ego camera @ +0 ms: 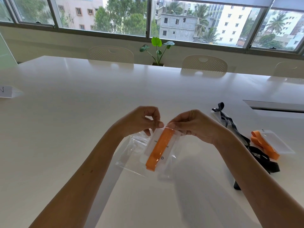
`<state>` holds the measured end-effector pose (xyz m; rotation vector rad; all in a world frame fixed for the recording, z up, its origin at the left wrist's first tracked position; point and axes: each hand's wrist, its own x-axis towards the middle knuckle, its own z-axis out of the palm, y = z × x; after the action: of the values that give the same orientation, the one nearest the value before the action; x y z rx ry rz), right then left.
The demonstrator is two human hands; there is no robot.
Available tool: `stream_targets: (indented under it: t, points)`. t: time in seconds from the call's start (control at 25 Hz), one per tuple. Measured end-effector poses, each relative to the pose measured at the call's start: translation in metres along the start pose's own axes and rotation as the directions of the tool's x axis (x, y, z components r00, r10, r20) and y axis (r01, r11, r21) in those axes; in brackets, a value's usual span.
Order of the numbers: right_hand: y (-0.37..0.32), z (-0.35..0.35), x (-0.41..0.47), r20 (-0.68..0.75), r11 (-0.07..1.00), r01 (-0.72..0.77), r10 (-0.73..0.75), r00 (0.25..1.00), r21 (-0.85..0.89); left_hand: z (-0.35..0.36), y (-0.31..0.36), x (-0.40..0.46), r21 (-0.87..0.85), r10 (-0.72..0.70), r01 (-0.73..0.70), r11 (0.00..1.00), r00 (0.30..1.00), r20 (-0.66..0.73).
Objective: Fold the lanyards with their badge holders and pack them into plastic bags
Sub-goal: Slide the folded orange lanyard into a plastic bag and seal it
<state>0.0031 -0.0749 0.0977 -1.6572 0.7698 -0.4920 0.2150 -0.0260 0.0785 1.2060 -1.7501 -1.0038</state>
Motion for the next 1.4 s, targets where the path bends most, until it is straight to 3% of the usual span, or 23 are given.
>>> stream_targets:
  t: [0.16,0.28,0.52,0.72,0.88,1.04,1.16,1.28,1.4]
  points:
    - [0.002,-0.007,-0.004,0.052,0.965,-0.026,0.012,0.999,0.261,0.001,-0.003,0.004,-0.031,0.008,-0.015,0.999,0.98,-0.198]
    - [0.008,-0.008,-0.005,0.038,0.985,0.028,-0.035,0.999,0.172,0.002,-0.006,0.007,0.028,0.024,-0.017,0.999,0.962,-0.273]
    - [0.012,-0.008,-0.002,-0.106,0.996,0.052,-0.044,0.993,0.069,0.003,-0.009,0.009,0.053,0.075,-0.064,0.997,0.963,-0.258]
    - [0.012,-0.008,-0.001,-0.125,0.997,0.071,-0.074,0.989,-0.028,0.005,-0.007,0.01,0.266,0.184,-0.106,0.958,0.94,-0.288]
    - [0.011,-0.003,0.001,-0.154,0.993,0.101,-0.109,0.982,-0.061,0.006,-0.008,0.009,0.338,0.183,-0.087,0.937,0.947,-0.264]
    - [0.011,-0.002,0.001,-0.273,0.99,0.13,-0.139,0.952,-0.053,0.003,-0.008,0.009,0.195,0.105,-0.057,0.979,0.964,-0.243]
    - [0.012,-0.004,-0.001,-0.307,0.987,0.144,-0.157,0.939,-0.066,-0.004,-0.009,0.005,0.029,0.027,-0.023,0.999,0.992,-0.125]
    - [0.013,-0.006,-0.003,-0.302,0.99,0.126,-0.141,0.943,-0.069,-0.006,-0.011,0.004,0.019,0.035,-0.034,0.999,0.997,-0.071]
    - [0.014,-0.008,-0.005,-0.238,0.99,0.102,-0.124,0.963,-0.101,-0.003,-0.011,0.006,0.04,0.062,-0.057,0.998,0.988,-0.142]
